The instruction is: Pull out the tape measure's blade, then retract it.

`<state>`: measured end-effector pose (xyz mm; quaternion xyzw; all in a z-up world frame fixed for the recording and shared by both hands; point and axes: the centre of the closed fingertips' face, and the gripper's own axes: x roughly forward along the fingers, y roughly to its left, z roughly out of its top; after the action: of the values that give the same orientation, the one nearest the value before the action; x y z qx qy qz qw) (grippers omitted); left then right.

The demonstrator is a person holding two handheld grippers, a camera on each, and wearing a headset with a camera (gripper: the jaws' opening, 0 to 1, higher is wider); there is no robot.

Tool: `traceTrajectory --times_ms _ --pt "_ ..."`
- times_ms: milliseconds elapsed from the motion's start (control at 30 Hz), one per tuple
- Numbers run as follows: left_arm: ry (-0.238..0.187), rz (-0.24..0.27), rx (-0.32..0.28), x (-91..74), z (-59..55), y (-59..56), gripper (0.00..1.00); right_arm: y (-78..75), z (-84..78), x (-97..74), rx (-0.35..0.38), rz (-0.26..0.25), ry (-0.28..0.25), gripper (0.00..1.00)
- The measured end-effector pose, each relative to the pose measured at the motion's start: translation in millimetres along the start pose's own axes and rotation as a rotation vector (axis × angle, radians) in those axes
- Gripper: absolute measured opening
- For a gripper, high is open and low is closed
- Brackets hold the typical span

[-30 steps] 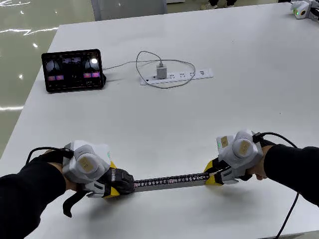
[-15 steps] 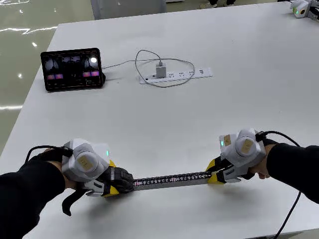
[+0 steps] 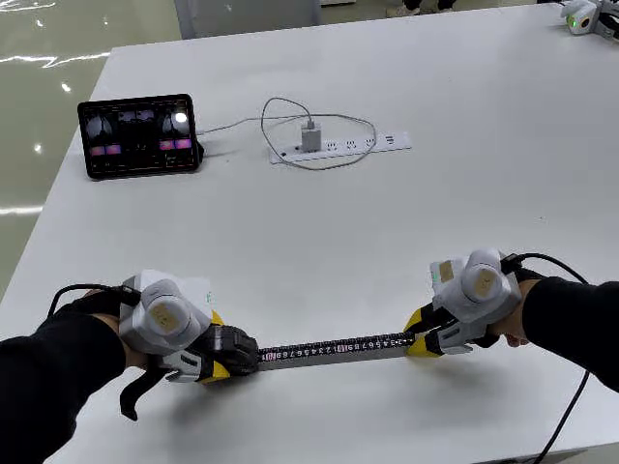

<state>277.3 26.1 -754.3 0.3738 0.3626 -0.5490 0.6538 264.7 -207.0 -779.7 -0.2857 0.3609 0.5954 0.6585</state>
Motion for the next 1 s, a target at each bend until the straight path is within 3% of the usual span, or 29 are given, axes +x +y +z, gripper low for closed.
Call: traceTrajectory --times_ms 1000 --pt "0.001 -0.001 0.002 0.0 -0.1 0.8 0.31 -2.2 -10.9 -8.8 0.021 -0.006 0.002 0.1"
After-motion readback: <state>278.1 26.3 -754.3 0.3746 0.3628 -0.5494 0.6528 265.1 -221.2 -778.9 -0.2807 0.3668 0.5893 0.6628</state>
